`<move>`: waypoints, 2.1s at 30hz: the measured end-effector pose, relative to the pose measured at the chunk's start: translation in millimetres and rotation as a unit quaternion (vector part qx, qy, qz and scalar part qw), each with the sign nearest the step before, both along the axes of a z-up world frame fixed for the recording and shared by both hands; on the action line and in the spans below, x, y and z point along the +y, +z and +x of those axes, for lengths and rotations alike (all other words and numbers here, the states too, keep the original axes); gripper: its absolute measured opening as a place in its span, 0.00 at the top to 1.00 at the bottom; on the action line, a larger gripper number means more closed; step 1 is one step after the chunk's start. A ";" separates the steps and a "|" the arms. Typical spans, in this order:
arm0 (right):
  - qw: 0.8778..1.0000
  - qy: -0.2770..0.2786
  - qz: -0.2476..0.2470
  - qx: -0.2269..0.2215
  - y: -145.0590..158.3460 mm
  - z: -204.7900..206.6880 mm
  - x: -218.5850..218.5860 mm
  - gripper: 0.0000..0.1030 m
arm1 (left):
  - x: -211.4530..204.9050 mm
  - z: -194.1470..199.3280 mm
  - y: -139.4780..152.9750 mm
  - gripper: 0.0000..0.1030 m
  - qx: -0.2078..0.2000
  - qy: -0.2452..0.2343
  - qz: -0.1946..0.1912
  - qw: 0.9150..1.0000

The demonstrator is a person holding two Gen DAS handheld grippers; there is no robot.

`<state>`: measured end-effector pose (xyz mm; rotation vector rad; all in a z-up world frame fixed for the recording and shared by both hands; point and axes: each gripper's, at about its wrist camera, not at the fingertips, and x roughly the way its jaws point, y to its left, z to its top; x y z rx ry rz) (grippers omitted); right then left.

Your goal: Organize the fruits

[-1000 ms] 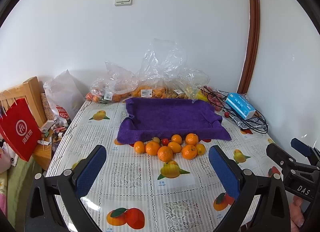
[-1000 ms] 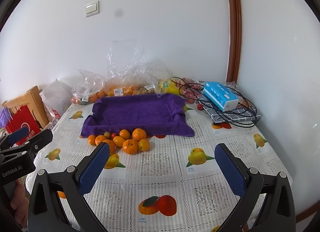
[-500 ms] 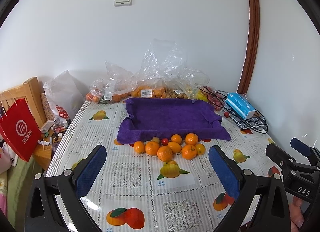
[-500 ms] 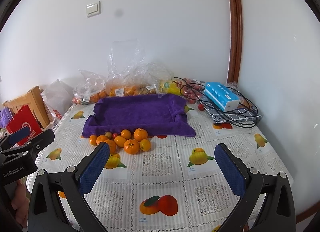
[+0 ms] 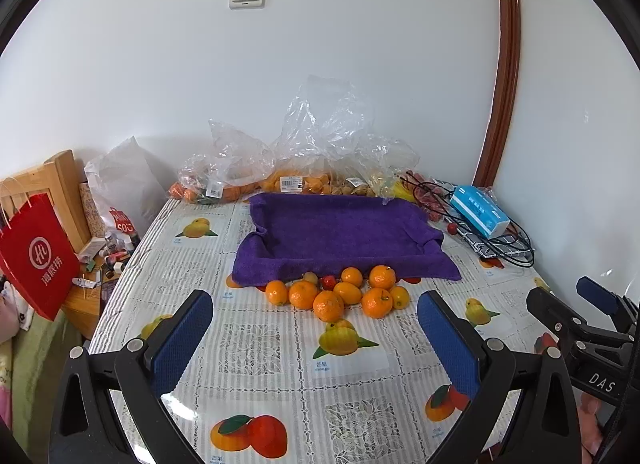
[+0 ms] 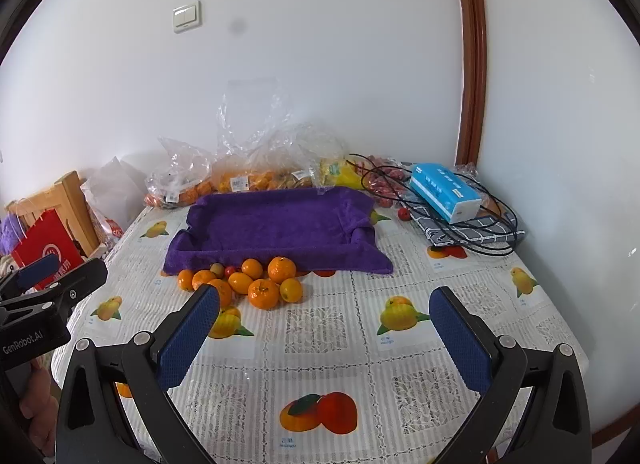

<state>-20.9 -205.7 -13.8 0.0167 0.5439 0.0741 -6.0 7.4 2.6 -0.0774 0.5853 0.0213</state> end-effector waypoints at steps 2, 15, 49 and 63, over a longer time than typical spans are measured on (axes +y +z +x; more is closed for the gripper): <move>1.000 0.001 0.002 0.000 -0.3 1.4 0.4 0.00 | -0.3 1.7 -0.3 0.00 0.002 0.003 0.004 1.000; 1.000 0.006 -0.004 0.002 -5.8 18.2 6.6 0.00 | 7.6 21.2 -9.7 0.00 0.022 0.015 0.008 1.000; 0.992 0.031 0.011 0.122 -122.1 149.0 25.6 0.28 | 70.4 116.4 -122.6 0.01 0.120 0.048 -0.018 0.991; 0.988 0.066 0.009 0.141 -137.6 178.3 39.3 0.47 | 73.8 132.4 -136.6 0.01 0.125 0.041 -0.039 0.990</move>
